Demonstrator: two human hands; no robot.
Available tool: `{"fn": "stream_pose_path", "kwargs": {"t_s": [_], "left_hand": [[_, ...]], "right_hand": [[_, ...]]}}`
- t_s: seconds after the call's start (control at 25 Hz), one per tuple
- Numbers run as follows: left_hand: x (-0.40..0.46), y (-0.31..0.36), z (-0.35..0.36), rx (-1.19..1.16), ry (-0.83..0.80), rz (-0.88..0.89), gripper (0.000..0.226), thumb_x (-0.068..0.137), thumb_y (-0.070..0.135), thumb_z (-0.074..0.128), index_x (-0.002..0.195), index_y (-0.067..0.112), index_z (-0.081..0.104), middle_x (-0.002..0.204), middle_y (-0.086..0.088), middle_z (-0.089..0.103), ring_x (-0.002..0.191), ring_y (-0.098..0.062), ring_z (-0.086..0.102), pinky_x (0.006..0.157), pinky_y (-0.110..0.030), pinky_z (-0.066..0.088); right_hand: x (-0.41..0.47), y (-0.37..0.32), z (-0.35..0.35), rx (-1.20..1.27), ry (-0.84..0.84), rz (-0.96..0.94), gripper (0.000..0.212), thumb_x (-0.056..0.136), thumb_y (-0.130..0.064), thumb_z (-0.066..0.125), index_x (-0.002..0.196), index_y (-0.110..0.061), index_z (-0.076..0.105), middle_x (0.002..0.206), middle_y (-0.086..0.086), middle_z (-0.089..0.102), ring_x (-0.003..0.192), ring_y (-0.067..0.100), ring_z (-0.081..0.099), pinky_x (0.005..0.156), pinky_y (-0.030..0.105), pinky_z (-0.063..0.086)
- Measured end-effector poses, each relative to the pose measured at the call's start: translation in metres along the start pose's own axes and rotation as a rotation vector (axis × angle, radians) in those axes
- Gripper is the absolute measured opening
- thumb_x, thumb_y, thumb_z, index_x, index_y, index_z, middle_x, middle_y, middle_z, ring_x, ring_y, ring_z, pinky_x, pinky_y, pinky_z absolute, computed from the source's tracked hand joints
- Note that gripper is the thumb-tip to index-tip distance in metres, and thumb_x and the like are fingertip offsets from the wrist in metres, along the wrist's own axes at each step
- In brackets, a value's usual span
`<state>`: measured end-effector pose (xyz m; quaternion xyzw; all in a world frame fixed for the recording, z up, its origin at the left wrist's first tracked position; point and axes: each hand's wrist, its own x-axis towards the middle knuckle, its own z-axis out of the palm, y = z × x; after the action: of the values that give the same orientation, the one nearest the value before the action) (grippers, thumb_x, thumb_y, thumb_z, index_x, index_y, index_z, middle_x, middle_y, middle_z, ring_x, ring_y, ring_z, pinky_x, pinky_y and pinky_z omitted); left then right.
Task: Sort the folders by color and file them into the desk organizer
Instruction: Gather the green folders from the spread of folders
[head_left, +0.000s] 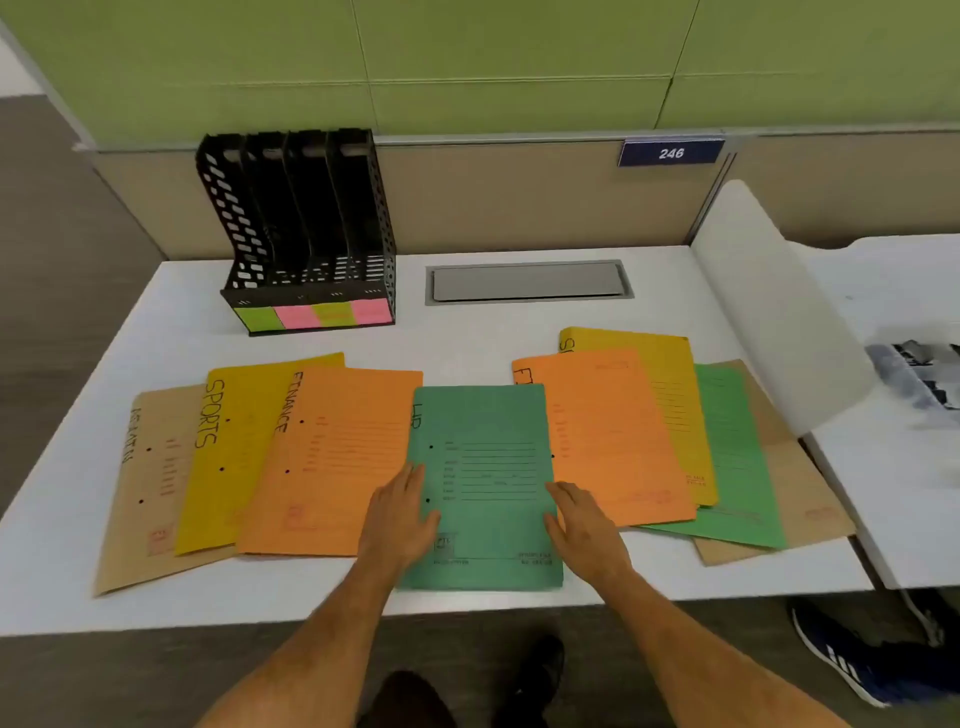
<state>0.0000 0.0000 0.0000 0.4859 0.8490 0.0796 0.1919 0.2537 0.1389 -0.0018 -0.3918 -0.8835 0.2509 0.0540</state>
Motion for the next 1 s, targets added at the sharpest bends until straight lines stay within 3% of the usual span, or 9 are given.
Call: {"fn": "stream_pose_path", "kwargs": {"t_s": [0.12, 0.28, 0.4, 0.48, 0.6, 0.72, 0.84, 1.0], "left_hand": [[0.004, -0.001, 0.006, -0.092, -0.049, -0.231, 0.069, 0.088, 0.04, 0.061, 0.147, 0.016, 0.034, 0.136, -0.007, 0.055, 0.118, -0.025, 0.054, 0.102, -0.043, 0.047], [0.008, -0.003, 0.012, -0.108, -0.136, -0.343, 0.059, 0.09, 0.036, 0.061, 0.141, 0.017, 0.039, 0.123, -0.007, 0.054, 0.113, -0.025, 0.052, 0.095, -0.043, 0.049], [0.02, -0.005, 0.018, -0.339, -0.111, -0.462, 0.054, 0.085, 0.029, 0.068, 0.133, 0.016, 0.048, 0.118, -0.008, 0.055, 0.106, -0.026, 0.058, 0.094, -0.045, 0.054], [0.028, -0.007, 0.018, -0.529, -0.115, -0.563, 0.042, 0.083, 0.023, 0.071, 0.12, 0.013, 0.053, 0.114, -0.008, 0.061, 0.096, -0.024, 0.064, 0.085, -0.043, 0.059], [0.029, -0.007, 0.006, -0.812, -0.135, -0.697, 0.029, 0.087, 0.009, 0.07, 0.115, 0.007, 0.063, 0.112, -0.011, 0.072, 0.091, -0.026, 0.072, 0.08, -0.04, 0.061], [0.02, -0.005, -0.007, -0.996, -0.126, -0.738, 0.015, 0.096, 0.004, 0.061, 0.108, 0.008, 0.07, 0.104, -0.011, 0.076, 0.089, -0.026, 0.073, 0.071, -0.036, 0.059], [0.013, -0.002, -0.017, -1.029, -0.089, -0.684, 0.016, 0.103, 0.009, 0.051, 0.116, 0.013, 0.06, 0.11, -0.008, 0.072, 0.095, -0.025, 0.071, 0.072, -0.037, 0.057], [0.015, 0.004, -0.027, -1.023, 0.026, -0.616, 0.02, 0.104, 0.009, 0.046, 0.12, 0.02, 0.053, 0.113, -0.006, 0.069, 0.099, -0.027, 0.07, 0.082, -0.045, 0.059]], "right_hand": [[0.005, 0.013, 0.003, 0.11, -0.103, 0.174, 0.035, 0.098, -0.025, 0.049, 0.13, -0.014, 0.054, 0.123, 0.003, 0.057, 0.114, 0.023, 0.054, 0.095, 0.038, 0.048], [0.009, 0.017, 0.016, 0.206, -0.222, 0.358, 0.03, 0.092, -0.022, 0.054, 0.119, -0.012, 0.057, 0.114, 0.005, 0.059, 0.104, 0.022, 0.056, 0.088, 0.037, 0.05], [0.008, 0.023, 0.028, 0.303, -0.247, 0.405, 0.038, 0.091, -0.018, 0.058, 0.127, -0.008, 0.055, 0.122, 0.008, 0.057, 0.108, 0.022, 0.054, 0.094, 0.033, 0.046], [0.01, 0.032, 0.032, 0.352, -0.252, 0.426, 0.041, 0.088, -0.017, 0.059, 0.128, -0.008, 0.057, 0.122, 0.007, 0.058, 0.105, 0.02, 0.054, 0.092, 0.03, 0.046], [0.013, 0.04, 0.031, 0.434, -0.246, 0.457, 0.042, 0.085, -0.015, 0.061, 0.127, -0.01, 0.06, 0.119, 0.007, 0.062, 0.099, 0.018, 0.059, 0.087, 0.029, 0.048], [0.013, 0.044, 0.026, 0.557, -0.255, 0.497, 0.039, 0.087, -0.013, 0.061, 0.127, -0.01, 0.06, 0.112, 0.005, 0.066, 0.095, 0.021, 0.063, 0.082, 0.033, 0.053], [0.008, 0.052, 0.016, 0.628, -0.244, 0.494, 0.036, 0.09, -0.021, 0.062, 0.125, -0.016, 0.06, 0.108, 0.003, 0.066, 0.096, 0.02, 0.064, 0.079, 0.036, 0.055], [0.002, 0.091, -0.017, 0.588, -0.007, 0.566, 0.026, 0.09, -0.019, 0.061, 0.115, -0.017, 0.066, 0.105, 0.006, 0.066, 0.095, 0.025, 0.064, 0.083, 0.05, 0.057]]}}
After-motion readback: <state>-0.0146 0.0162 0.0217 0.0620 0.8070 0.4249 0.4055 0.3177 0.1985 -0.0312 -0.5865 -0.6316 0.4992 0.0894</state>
